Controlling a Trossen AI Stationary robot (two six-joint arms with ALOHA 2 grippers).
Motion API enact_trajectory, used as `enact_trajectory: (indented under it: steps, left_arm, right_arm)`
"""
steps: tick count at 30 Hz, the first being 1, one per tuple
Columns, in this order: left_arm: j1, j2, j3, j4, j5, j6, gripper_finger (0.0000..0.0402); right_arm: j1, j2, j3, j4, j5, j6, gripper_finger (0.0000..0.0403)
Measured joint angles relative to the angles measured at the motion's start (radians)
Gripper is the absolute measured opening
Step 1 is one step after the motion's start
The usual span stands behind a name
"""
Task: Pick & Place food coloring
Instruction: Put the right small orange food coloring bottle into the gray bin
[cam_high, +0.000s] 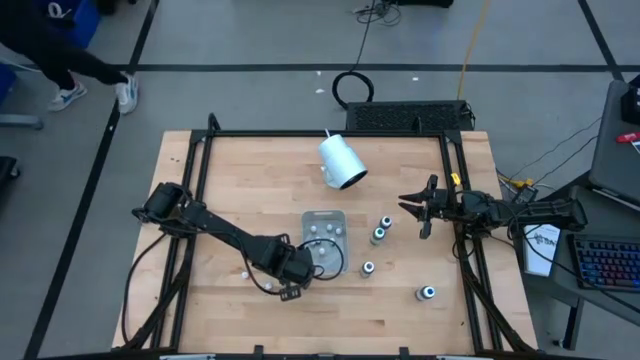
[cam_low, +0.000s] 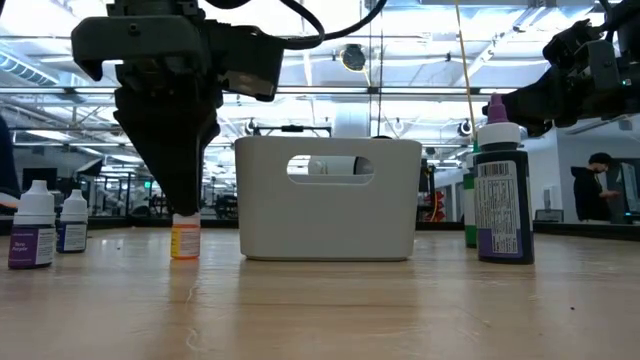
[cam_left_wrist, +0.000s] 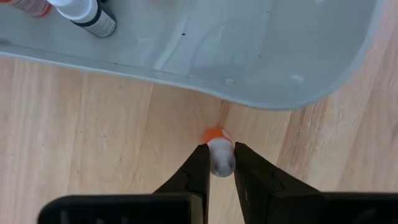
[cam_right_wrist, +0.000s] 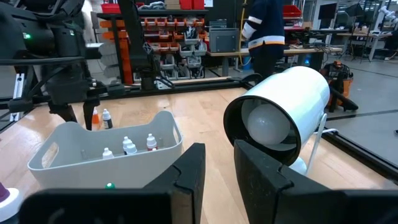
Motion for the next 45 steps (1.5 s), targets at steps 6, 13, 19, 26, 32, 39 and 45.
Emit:
enact_trajectory:
  steps: [6, 13, 19, 26, 32, 39, 45]
  left_arm:
    - [0.001, 0.004, 0.017, -0.012, -0.005, 0.025, 0.0052]
    - [-0.015, -0.002, 0.151, -0.202, -0.024, 0.070, 0.0052]
    - [-0.025, -0.002, 0.322, -0.449, -0.106, 0.090, 0.0052]
    - [0.016, -0.004, 0.465, -0.465, -0.168, 0.243, 0.0052]
    - [0.104, 0.008, 0.465, -0.402, -0.146, 0.341, 0.0052]
    - [0.153, 0.057, 0.465, -0.282, -0.033, 0.454, 0.0052]
    - [0.154, 0.135, 0.464, -0.295, 0.003, 0.474, 0.0052]
  right_arm:
    - [0.000, 0.000, 0.000, 0.000, 0.000, 0.000, 0.0077]
    - [0.000, 0.000, 0.000, 0.000, 0.000, 0.000, 0.0077]
    - [0.000, 0.000, 0.000, 0.000, 0.000, 0.000, 0.0077]
    - [0.000, 0.000, 0.000, 0.000, 0.000, 0.000, 0.0077]
    - [0.000, 0.000, 0.000, 0.000, 0.000, 0.000, 0.0077]
    - [0.000, 0.000, 0.000, -0.001, 0.000, 0.000, 0.0077]
    - [0.000, 0.003, 0.000, -0.002, 0.000, 0.000, 0.0077]
